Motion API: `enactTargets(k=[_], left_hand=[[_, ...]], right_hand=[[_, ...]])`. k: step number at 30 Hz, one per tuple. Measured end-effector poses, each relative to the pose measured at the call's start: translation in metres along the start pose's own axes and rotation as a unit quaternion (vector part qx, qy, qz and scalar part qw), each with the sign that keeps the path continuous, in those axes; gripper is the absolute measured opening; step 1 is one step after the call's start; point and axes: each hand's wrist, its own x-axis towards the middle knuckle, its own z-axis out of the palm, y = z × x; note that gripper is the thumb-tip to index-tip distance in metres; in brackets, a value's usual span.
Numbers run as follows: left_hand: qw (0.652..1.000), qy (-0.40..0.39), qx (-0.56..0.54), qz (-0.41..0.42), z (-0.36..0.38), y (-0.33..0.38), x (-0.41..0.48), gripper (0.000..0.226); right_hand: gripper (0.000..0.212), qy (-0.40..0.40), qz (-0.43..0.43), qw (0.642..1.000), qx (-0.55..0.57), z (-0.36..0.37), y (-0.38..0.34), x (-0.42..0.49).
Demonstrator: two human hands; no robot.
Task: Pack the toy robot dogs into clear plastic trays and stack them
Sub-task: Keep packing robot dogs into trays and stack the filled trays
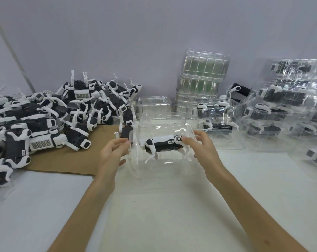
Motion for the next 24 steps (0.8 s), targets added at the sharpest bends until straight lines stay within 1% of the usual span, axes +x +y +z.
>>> enactTargets(k=[4,6,7,8,9,10,11,12,14,16,19,20,22,24], left_hand=[[1.0,0.002,0.02,0.009,0.001,-0.001,-0.001,0.013],[0.999,0.004,0.033,0.026,0.002,-0.001,-0.002,0.013],[0.999,0.001,0.039,0.031,0.002,0.0,-0.002,0.014],[0.998,-0.007,0.045,0.033,0.003,-0.001,-0.003,0.015],[0.998,-0.017,0.056,0.034,0.004,-0.002,-0.003,0.016],[0.996,-0.028,0.07,0.036,0.005,-0.003,-0.004,0.017],[0.995,-0.04,0.086,0.043,0.007,-0.005,-0.005,0.017],[0.992,-0.049,0.1,0.052,0.009,-0.007,-0.007,0.016],[0.988,-0.064,0.117,0.07,0.012,-0.009,-0.009,0.016],[0.986,-0.084,0.122,0.075,0.014,-0.009,-0.01,0.014],[0.987,-0.12,0.099,0.044,0.016,-0.009,-0.01,0.018],[0.987,-0.127,0.096,0.035,0.016,-0.01,-0.01,0.019],[0.985,-0.133,0.108,0.031,0.018,-0.012,-0.01,0.02],[0.984,-0.132,0.118,0.029,0.018,-0.015,-0.008,0.021]], right_hand=[[0.045,0.011,0.002,0.999,-0.03,-0.001,0.0,-0.001],[0.048,0.057,-0.049,0.992,-0.102,-0.001,0.0,-0.003],[0.051,0.087,-0.096,0.979,-0.157,-0.001,-0.001,-0.005],[0.054,0.108,-0.16,0.958,-0.211,-0.001,-0.002,-0.009],[0.056,0.111,-0.232,0.931,-0.257,0.001,-0.004,-0.013],[0.059,0.088,-0.295,0.905,-0.293,0.002,-0.007,-0.017],[0.06,0.041,-0.336,0.885,-0.32,0.004,-0.009,-0.021],[0.061,-0.017,-0.358,0.867,-0.346,0.007,-0.011,-0.025],[0.064,-0.127,-0.361,0.829,-0.408,0.014,-0.011,-0.032],[0.067,-0.187,-0.333,0.796,-0.47,0.023,-0.009,-0.036],[0.068,-0.21,-0.301,0.755,-0.544,0.032,-0.01,-0.036],[0.067,-0.21,-0.292,0.746,-0.56,0.032,-0.01,-0.035],[0.064,-0.2,-0.274,0.747,-0.572,0.028,-0.01,-0.034],[0.061,-0.184,-0.259,0.759,-0.568,0.016,-0.007,-0.033]])
